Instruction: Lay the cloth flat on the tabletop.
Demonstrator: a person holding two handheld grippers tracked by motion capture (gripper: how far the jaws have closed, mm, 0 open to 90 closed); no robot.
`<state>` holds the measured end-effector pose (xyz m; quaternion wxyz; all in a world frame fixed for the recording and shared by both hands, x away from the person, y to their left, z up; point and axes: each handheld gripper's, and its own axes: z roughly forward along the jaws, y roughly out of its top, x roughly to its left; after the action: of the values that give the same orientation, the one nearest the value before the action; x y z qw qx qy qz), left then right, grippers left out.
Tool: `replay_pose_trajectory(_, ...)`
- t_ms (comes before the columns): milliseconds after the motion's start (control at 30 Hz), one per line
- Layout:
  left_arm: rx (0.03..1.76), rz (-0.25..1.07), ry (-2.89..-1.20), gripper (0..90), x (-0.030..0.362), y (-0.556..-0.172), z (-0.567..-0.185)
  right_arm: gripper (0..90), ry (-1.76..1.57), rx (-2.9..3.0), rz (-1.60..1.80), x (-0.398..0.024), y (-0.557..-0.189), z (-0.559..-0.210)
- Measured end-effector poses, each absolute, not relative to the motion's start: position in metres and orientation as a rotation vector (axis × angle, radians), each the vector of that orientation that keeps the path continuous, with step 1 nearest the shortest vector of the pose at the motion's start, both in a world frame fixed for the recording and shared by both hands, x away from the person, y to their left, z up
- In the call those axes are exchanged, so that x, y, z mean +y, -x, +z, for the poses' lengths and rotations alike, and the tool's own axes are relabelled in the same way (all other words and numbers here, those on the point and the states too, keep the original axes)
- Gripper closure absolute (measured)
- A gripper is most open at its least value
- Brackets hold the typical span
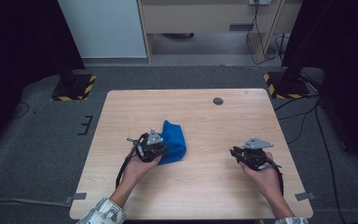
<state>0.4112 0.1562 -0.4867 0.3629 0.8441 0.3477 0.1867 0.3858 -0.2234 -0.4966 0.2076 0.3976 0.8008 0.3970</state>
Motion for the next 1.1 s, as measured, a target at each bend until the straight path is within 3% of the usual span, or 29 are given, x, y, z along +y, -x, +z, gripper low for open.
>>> replay_pose_trajectory(133,0.934,0.491,-2.188,64.9,0.154,-0.419,-0.501,71.8,-1.089,2.237,1.097,-0.218,-0.386,-0.497)
replay_pose_trajectory(233,0.937,0.480,-2.184,38.1,0.149,-0.425,-0.509,67.5,-1.105,2.236,1.099,-0.218,-0.386,-0.499)
replay_pose_trajectory(300,0.951,0.517,-2.197,29.9,0.146,-0.430,-0.517,65.1,-1.122,2.239,1.100,-0.220,-0.386,-0.500)
replay_pose_trajectory(400,1.016,0.454,-2.181,23.2,0.147,-0.439,-0.527,62.4,-1.130,2.238,1.110,-0.221,-0.385,-0.500)
replay_pose_trajectory(467,1.030,0.436,-2.164,31.4,0.147,-0.441,-0.526,61.2,-1.129,2.234,1.116,-0.221,-0.384,-0.500)
replay_pose_trajectory(633,1.001,0.382,-2.163,70.7,0.143,-0.441,-0.524,61.1,-1.133,2.225,1.121,-0.223,-0.381,-0.498)
replay_pose_trajectory(700,0.981,0.372,-2.166,78.3,0.140,-0.439,-0.523,61.4,-1.140,2.214,1.125,-0.225,-0.380,-0.497)
replay_pose_trajectory(933,0.824,0.222,-2.152,82.8,0.109,-0.427,-0.511,62.3,-1.145,2.192,1.117,-0.230,-0.375,-0.495)
replay_pose_trajectory(1100,0.682,0.184,-2.157,82.7,0.083,-0.411,-0.500,62.8,-1.152,2.184,1.117,-0.229,-0.377,-0.493)
